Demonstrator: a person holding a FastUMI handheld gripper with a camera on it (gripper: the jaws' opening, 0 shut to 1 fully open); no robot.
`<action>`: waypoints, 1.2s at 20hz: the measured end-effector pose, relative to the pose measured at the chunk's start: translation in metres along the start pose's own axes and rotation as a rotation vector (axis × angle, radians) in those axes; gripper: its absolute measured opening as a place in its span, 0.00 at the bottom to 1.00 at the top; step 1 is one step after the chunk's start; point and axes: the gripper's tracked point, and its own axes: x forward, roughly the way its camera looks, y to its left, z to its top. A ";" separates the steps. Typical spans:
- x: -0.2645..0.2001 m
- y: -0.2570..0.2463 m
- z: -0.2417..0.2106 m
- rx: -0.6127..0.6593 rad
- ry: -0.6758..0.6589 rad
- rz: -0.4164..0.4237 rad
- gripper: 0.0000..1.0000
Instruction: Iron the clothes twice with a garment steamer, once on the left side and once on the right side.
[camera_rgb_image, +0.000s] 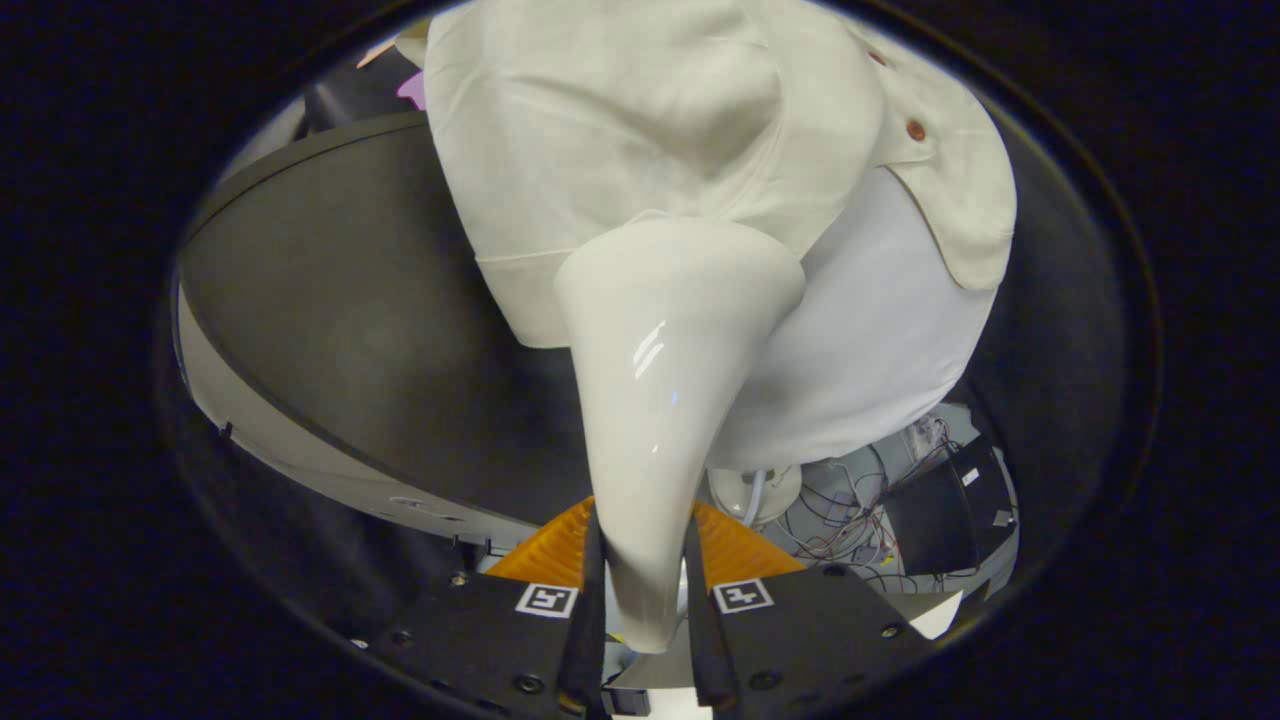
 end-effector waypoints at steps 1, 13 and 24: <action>-0.002 0.000 0.000 0.010 0.004 0.005 0.36; -0.136 -0.008 0.098 -0.015 -0.189 0.006 0.35; -0.250 -0.079 0.269 -0.006 -0.376 -0.036 0.35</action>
